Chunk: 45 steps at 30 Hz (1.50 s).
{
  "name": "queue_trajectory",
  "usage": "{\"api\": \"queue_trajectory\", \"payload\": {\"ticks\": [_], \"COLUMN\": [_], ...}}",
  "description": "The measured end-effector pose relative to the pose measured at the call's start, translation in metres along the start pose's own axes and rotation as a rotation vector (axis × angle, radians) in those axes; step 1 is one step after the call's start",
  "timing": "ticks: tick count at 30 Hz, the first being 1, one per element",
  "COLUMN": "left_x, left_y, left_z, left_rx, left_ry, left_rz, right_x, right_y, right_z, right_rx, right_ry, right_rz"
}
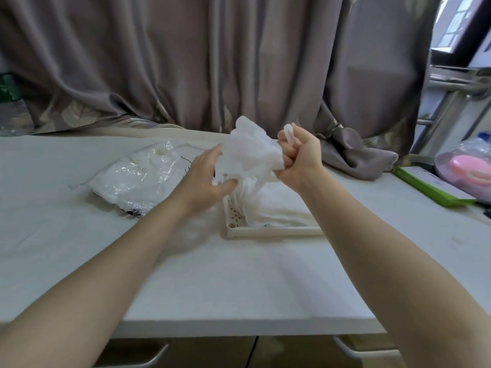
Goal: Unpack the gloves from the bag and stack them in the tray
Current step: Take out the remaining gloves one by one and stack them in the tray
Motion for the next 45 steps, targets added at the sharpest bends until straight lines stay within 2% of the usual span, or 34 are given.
{"api": "queue_trajectory", "payload": {"ticks": [2,3,7,9,13,16,18,21,24,30,34,39,43,45], "left_x": [-0.005,-0.006,0.000,0.000,0.002,0.005,0.007,0.011,0.015,0.020,0.024,0.027,0.034,0.037], "left_y": [-0.034,-0.042,-0.046,-0.042,-0.042,-0.053,-0.060,-0.068,-0.073,-0.072,-0.068,-0.065,-0.070,-0.076], "left_z": [-0.014,-0.021,-0.046,-0.051,-0.055,-0.053,-0.054,-0.054,-0.052,-0.046,-0.047,-0.057,-0.066,-0.073], "left_rx": [-0.396,-0.491,-0.699,-0.716,-0.689,-0.612,-0.566,-0.539,-0.523,-0.487,-0.511,-0.572,-0.582,-0.549], "left_ry": [0.147,0.170,0.119,0.124,0.132,0.125,0.156,0.185,0.178,0.151,0.155,0.187,0.387,0.409], "left_rz": [0.144,0.236,0.488,0.551,0.469,0.322,0.268,0.248,0.239,0.248,0.278,0.323,0.304,0.278], "right_x": [-0.007,-0.011,-0.026,-0.031,-0.033,-0.038,-0.040,-0.040,-0.038,-0.037,-0.039,-0.044,-0.041,-0.038], "right_y": [0.003,0.003,0.015,0.024,0.040,0.047,0.052,0.052,0.046,0.045,0.050,0.061,0.072,0.074], "right_z": [0.009,0.011,0.022,0.029,0.046,0.053,0.055,0.053,0.057,0.068,0.073,0.072,0.072,0.073], "right_rx": [-0.067,-0.118,-0.407,-0.557,-0.857,-1.161,-1.328,-1.239,-1.148,-0.965,-0.829,-0.916,-0.952,-0.999], "right_ry": [0.037,0.050,0.028,0.079,0.202,0.153,0.138,0.291,0.441,0.408,0.319,0.281,0.280,0.282], "right_rz": [-0.037,-0.041,-0.029,-0.024,-0.009,-0.069,-0.010,0.184,0.166,0.095,0.062,0.027,-0.016,-0.051]}}
Point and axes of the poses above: each hand's wrist, its own x-axis towards the middle knuckle, its own z-axis out of the back of the hand, y = z × x, the point moved 1 cm from there along x, towards the middle knuckle, and after that the axes turned 8 degrees about -y, right-handed, at the moved point
